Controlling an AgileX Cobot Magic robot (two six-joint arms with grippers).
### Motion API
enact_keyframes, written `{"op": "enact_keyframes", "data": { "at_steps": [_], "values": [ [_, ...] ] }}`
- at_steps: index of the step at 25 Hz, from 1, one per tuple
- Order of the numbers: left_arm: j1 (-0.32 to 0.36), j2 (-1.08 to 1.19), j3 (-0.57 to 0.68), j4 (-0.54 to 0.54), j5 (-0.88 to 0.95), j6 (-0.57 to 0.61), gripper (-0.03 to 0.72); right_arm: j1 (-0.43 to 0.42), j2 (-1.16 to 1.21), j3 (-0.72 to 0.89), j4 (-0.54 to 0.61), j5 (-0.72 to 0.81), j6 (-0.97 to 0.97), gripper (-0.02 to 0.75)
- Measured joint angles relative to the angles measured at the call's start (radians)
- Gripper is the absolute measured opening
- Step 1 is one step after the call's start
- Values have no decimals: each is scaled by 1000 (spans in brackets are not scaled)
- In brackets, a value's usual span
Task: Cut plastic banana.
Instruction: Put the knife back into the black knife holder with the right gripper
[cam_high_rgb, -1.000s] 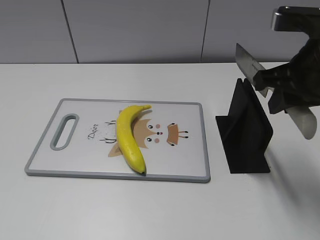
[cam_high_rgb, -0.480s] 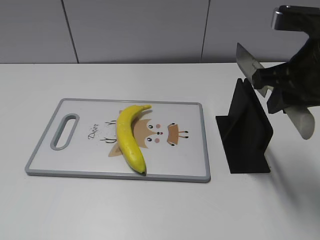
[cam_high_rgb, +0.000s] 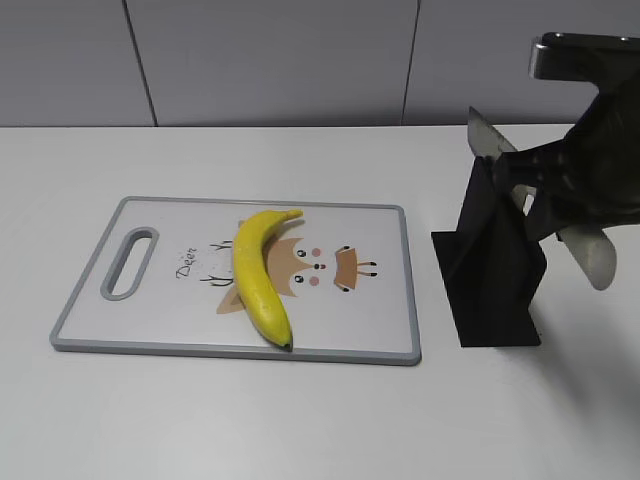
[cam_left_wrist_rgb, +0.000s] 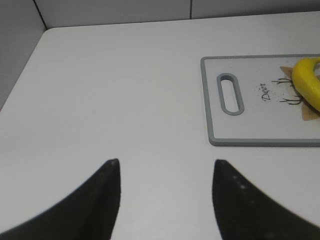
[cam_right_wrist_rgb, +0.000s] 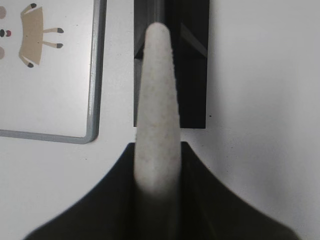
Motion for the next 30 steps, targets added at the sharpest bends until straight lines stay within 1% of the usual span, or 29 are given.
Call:
{"op": "enact_keyframes", "data": {
  "at_steps": [9,15,23,24,26,29,30],
  "values": [
    [0,0,0,0,0,0,572,0,19,0,11,34,1,177],
    [0,0,0,0,0,0,572,0,64,0,38,36,0,177],
    [0,0,0,0,0,0,572,0,74,0,40,36,0,184],
    [0,0,0,0,0,0,572,0,74,0,41,36,0,207],
    [0,0,0,0,0,0,572,0,77,0,41,37,-6,300],
    [0,0,0,0,0,0,572,0,77,0,59,37,-36,503],
    [0,0,0,0,0,0,572,0,77,0,70,37,-45,548]
  ]
}}
